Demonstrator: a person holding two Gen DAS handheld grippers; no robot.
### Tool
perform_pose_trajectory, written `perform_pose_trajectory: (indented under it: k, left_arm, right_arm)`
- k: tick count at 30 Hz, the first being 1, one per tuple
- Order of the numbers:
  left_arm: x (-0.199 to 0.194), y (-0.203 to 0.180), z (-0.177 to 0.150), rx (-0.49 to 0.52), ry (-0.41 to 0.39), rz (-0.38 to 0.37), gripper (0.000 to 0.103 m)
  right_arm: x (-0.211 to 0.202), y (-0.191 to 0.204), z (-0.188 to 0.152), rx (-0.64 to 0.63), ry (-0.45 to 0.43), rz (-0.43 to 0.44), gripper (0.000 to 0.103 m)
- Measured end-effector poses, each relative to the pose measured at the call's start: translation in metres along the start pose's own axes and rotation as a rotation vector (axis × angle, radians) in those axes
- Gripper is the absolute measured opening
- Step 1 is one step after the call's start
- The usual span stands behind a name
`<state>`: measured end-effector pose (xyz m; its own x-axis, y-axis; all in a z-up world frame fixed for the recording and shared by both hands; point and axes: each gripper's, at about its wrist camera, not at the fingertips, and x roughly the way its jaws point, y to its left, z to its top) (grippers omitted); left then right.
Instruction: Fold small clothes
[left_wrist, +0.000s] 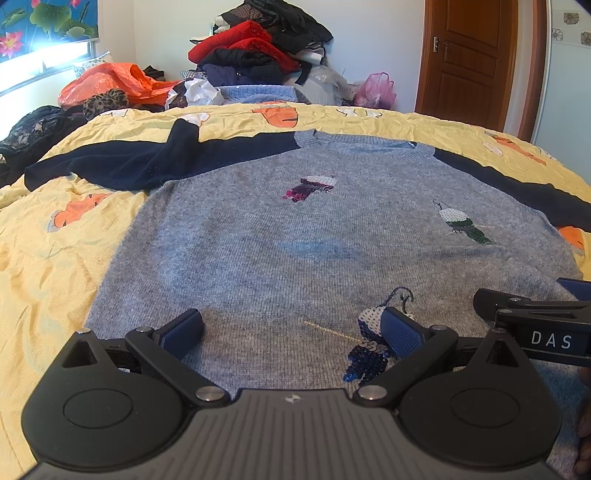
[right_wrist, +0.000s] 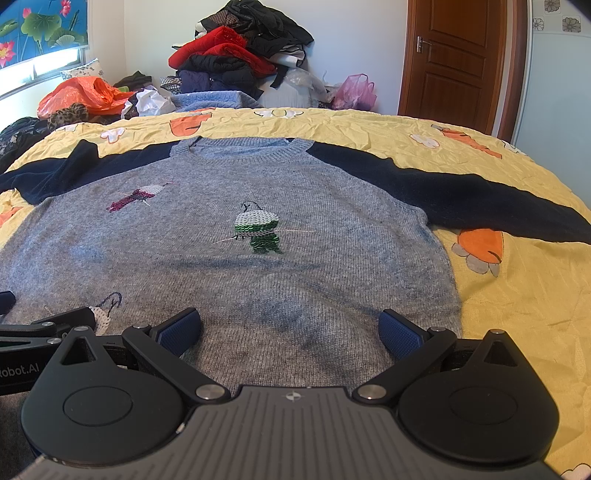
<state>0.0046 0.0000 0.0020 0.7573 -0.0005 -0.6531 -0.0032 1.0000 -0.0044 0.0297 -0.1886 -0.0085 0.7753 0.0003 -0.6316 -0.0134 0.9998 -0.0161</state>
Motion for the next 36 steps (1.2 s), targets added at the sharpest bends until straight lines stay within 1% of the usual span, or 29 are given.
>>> perform_pose_trajectory:
  k: [21,36]
  left_arm:
    - [-0.0002,0.0001,-0.0004,0.001,-0.003,0.001,0.103]
    - [-0.0029,-0.0003,-0.0016,0.001,-0.011,0.015,0.103]
  right_arm:
    - [0.0002,0.0003,0.0002,0.0,0.0,0.0,0.103]
    - [0.0006,-0.0008,0.0,-0.001,0.0,0.0,0.103]
